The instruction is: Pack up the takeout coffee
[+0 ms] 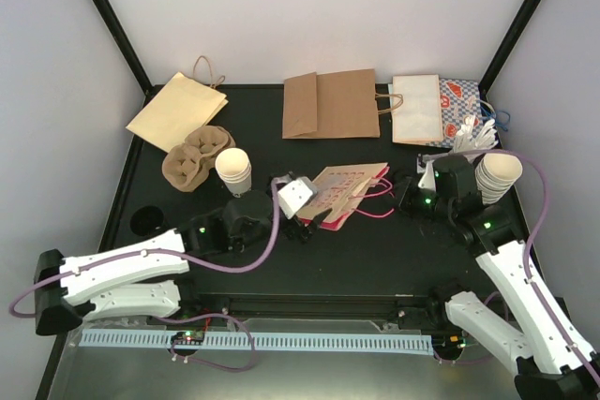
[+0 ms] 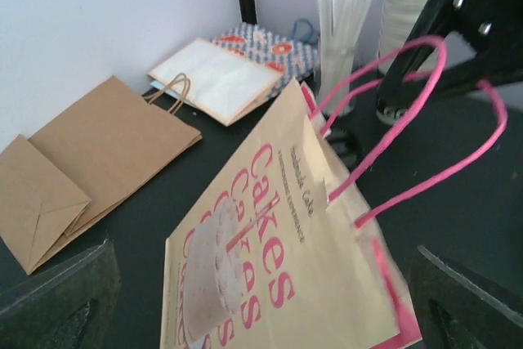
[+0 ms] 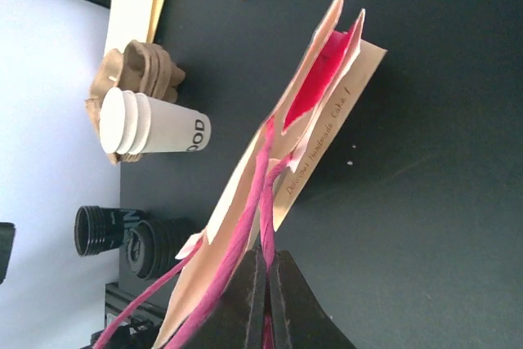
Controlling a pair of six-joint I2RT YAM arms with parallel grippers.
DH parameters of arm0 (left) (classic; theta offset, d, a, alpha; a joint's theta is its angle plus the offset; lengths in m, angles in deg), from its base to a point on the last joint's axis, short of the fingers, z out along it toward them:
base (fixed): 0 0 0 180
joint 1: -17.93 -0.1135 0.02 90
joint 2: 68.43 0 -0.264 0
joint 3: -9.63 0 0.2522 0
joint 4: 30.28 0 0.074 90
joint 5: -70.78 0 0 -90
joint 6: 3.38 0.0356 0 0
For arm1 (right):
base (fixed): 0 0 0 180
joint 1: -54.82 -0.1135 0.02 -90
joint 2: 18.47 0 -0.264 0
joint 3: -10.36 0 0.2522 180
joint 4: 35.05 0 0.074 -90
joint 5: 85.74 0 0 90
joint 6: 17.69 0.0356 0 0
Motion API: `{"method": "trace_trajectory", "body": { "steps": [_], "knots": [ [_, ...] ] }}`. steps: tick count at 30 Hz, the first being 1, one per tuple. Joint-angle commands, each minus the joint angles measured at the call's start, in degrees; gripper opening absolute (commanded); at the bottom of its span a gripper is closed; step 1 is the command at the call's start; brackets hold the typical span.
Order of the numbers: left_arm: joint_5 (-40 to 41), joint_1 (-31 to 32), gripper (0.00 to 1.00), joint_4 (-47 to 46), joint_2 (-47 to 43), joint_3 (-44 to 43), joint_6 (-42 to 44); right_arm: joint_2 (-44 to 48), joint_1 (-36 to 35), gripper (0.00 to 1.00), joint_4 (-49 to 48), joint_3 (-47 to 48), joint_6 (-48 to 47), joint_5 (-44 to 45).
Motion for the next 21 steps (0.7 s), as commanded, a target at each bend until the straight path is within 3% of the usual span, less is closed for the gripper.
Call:
{"method": "trace_trajectory", "body": {
  "steps": [1,5,16,21],
  "knots": [
    [-0.2,0.2,0.99,5.6,-3.1,-4.4,-10.4,-2.1,-0.3,0.01,-2.0,3.9,-4.5,-3.4],
    [-2.1,0.2,0.99,8.3,-2.2,-7.3,-10.4,-3.2,-0.3,0.01,-2.2,5.6,-5.8,-4.6],
    [-4.2,-0.5,0.99,23.1,13.5,-24.2,-12.3,-4.1,-0.3,0.01,-1.9,6.8,-6.8,-4.7],
    [-3.6,-2.3,0.92,28.1,19.9,-30.2,-13.2,-4.1,-0.3,0.01,-2.2,7.0,-6.7,-4.9]
  ]
}}
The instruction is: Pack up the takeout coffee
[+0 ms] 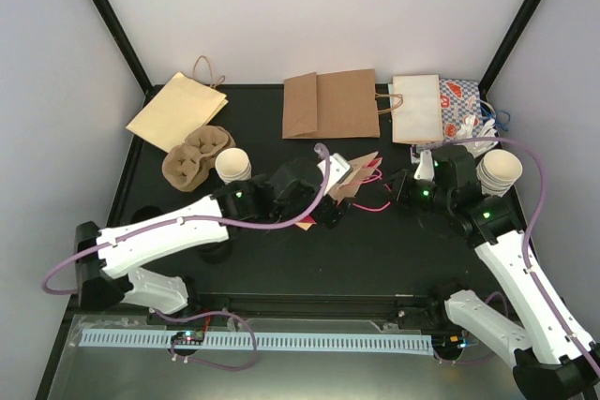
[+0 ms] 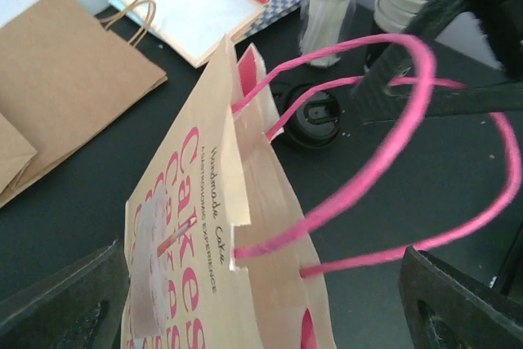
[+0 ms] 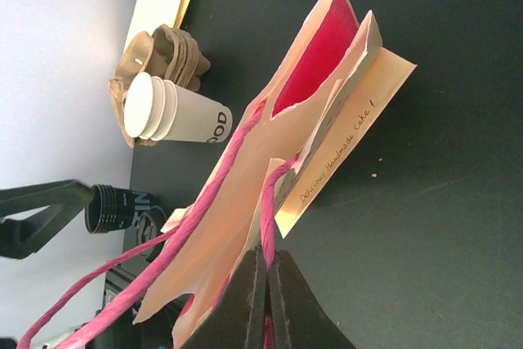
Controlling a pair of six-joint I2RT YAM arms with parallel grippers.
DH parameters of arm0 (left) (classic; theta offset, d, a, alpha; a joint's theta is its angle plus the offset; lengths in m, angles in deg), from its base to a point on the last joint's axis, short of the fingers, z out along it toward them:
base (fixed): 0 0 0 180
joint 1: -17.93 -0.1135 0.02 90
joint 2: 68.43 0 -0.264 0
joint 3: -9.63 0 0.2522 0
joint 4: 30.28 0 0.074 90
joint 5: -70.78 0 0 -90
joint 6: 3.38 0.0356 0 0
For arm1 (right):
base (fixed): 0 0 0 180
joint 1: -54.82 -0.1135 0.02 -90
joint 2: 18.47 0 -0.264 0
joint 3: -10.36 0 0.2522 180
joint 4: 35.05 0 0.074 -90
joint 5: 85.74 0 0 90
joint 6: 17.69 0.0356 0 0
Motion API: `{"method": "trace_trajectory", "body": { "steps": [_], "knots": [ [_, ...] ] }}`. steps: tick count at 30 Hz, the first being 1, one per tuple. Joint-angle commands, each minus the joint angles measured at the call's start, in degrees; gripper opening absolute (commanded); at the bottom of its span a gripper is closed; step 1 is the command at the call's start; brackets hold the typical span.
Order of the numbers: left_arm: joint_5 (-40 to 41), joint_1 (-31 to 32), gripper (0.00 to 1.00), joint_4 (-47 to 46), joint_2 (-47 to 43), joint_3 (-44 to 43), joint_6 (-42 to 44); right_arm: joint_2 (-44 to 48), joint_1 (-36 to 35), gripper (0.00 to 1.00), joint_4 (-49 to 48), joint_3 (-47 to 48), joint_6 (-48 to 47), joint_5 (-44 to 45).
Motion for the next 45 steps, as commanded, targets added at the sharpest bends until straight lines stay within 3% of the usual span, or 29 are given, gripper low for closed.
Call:
{"method": "trace_trajectory", "body": {
  "steps": [1,8,14,16,23,27,45],
  "knots": [
    [-0.3,-2.0,0.90,7.9,4.4,-6.3,-2.2,0.2,-0.3,0.01,-1.3,2.0,-0.8,-1.2],
    [-3.2,-4.6,0.84,12.4,10.1,-10.6,-2.9,-0.3,-0.3,0.02,-1.0,3.0,-1.3,-1.2],
    [-3.5,-6.9,0.71,17.2,15.8,-15.4,-4.1,-0.3,-0.3,0.02,-1.2,2.7,-1.0,-1.2],
    [-3.4,-7.8,0.63,19.2,17.5,-17.5,-4.6,-0.1,-0.3,0.02,-1.0,2.4,-1.1,-1.0],
    [1.8,-9.4,0.14,26.6,21.0,-24.4,-4.4,0.7,-0.3,0.02,1.6,1.7,-1.9,1.1],
    [4.2,-9.6,0.02,27.3,19.0,-24.5,-2.4,1.4,-0.3,0.03,3.5,0.3,-3.0,2.5],
    [14.0,-10.9,0.01,30.9,10.9,-22.9,0.3,2.6,-0.3,0.07,6.6,-8.8,-7.3,7.1]
  ]
}}
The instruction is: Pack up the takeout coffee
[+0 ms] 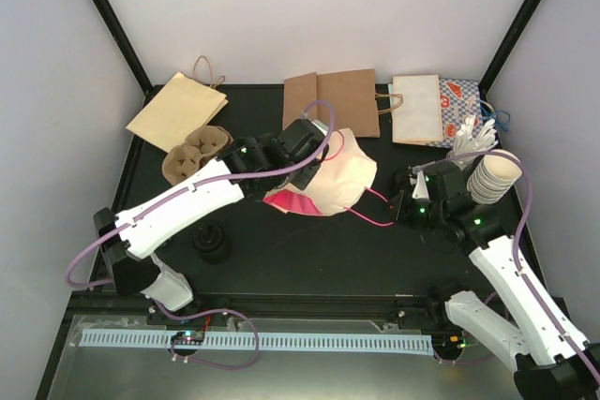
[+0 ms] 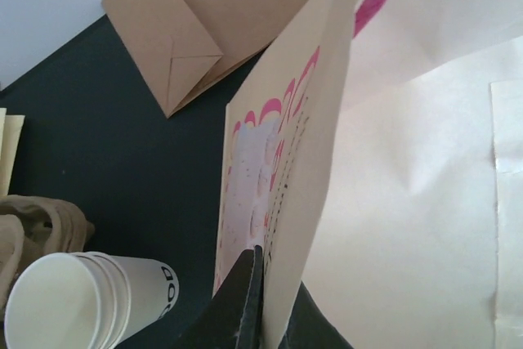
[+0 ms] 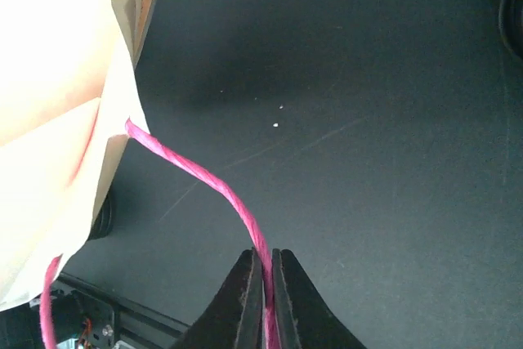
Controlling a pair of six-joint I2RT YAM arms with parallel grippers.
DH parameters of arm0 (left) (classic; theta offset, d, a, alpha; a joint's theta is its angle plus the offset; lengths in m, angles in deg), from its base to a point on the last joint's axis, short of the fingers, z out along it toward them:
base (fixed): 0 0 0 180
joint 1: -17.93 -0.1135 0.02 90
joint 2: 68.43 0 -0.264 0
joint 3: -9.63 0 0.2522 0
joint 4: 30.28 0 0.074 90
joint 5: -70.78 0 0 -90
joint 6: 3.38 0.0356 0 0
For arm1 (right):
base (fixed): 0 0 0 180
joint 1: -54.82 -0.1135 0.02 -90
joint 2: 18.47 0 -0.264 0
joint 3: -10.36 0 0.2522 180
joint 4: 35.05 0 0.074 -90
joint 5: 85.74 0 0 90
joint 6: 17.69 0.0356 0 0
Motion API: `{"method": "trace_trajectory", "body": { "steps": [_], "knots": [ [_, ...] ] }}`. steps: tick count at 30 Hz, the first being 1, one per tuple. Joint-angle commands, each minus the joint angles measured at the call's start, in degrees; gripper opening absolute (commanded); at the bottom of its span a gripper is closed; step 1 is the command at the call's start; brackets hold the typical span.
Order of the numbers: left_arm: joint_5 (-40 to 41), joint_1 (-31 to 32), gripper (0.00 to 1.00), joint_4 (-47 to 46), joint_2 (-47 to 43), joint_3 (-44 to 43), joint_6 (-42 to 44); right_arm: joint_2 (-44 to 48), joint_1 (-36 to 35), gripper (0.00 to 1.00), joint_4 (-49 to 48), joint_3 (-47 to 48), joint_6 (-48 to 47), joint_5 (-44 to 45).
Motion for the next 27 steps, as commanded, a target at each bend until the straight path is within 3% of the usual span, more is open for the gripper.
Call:
{"method": "trace_trajectory", "body": {
  "steps": [1,9,17,27],
  "knots": [
    [2.3,-0.7,0.02,1.2,-2.6,-0.2,0.8,0.3,-0.3,0.08,1.8,-0.8,-3.4,2.7],
    [-8.9,-0.7,0.02,-6.2,-6.0,8.4,-0.2,-0.1,-0.3,0.20,-2.2,-2.0,-7.9,-5.3],
    [-14.0,-0.8,0.02,-10.3,-6.9,13.9,-1.3,0.0,-0.3,0.44,-3.2,0.9,-9.5,-7.3],
    [-15.3,-0.8,0.02,-10.1,-7.6,14.0,-1.1,1.1,-0.3,0.46,1.4,11.8,-16.4,1.1]
  ]
}}
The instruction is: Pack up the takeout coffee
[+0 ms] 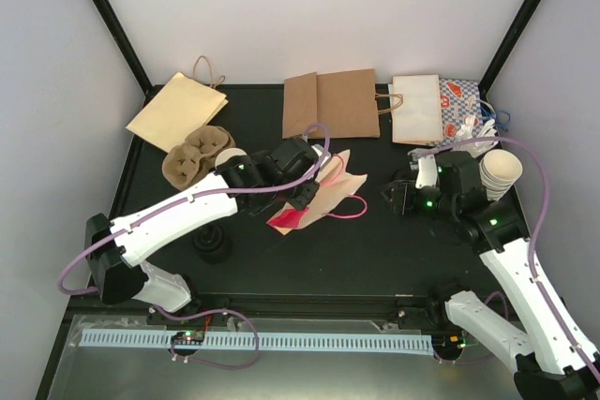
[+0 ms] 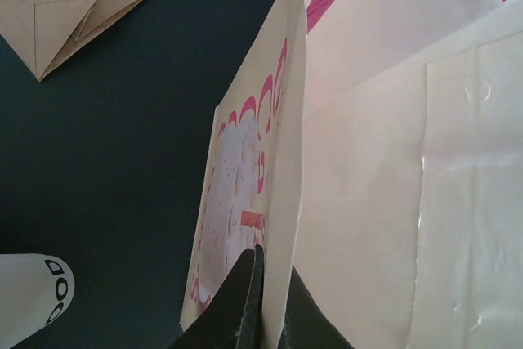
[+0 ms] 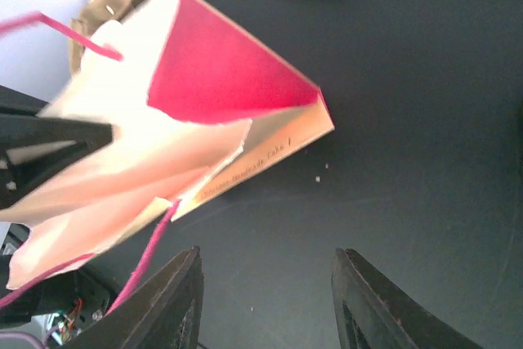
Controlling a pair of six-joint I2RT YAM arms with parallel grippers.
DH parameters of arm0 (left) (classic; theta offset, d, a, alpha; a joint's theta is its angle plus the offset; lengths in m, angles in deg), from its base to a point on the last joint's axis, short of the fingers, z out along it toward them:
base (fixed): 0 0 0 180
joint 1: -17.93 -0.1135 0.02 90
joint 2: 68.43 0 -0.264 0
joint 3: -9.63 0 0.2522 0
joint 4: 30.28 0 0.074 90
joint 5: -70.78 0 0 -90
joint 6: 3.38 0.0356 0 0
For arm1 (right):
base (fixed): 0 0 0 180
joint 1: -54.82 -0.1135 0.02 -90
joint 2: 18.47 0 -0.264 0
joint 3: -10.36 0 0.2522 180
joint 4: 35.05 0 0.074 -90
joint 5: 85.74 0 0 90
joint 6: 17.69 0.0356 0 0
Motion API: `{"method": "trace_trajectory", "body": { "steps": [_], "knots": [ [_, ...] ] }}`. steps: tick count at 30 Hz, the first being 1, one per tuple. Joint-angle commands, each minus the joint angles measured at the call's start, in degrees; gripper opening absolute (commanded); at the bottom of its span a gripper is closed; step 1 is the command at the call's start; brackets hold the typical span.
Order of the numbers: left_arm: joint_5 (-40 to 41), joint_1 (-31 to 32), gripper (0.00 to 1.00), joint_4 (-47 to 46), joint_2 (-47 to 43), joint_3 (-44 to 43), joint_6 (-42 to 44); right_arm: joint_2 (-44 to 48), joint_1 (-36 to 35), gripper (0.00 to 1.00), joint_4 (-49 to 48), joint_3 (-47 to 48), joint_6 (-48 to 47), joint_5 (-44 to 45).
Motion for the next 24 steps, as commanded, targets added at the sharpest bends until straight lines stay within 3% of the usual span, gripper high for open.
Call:
{"method": "trace_trajectory", "body": {
  "steps": [1,10,11,13,14,24],
  "knots": [
    [-1.7,-0.4,0.02,-2.1,-2.2,-0.4,-0.5,0.8,-0.3,0.46,1.1,5.4,-4.4,4.3],
    [-3.0,-0.4,0.01,-2.0,-2.9,-0.5,-0.4,-0.2,-0.3,0.44,-7.3,6.9,-7.0,-1.7],
    [-3.0,-0.4,0.02,-2.0,-3.0,-0.5,-0.4,0.3,-0.3,0.38,-9.1,6.3,-7.8,-2.8],
    [-3.3,-0.4,0.02,-2.3,-3.3,-0.5,-0.5,1.8,-0.3,0.11,-13.5,4.8,-10.0,-5.0],
    [-3.5,-0.4,0.02,-2.4,-3.5,-0.6,-0.5,2.5,-0.4,0.03,-16.0,4.3,-10.8,-5.4],
    [-5.7,-0.4,0.02,-3.6,-3.5,-1.0,0.0,-1.1,-2.4,0.01,-21.8,4.9,-16.6,-7.4]
  ]
}}
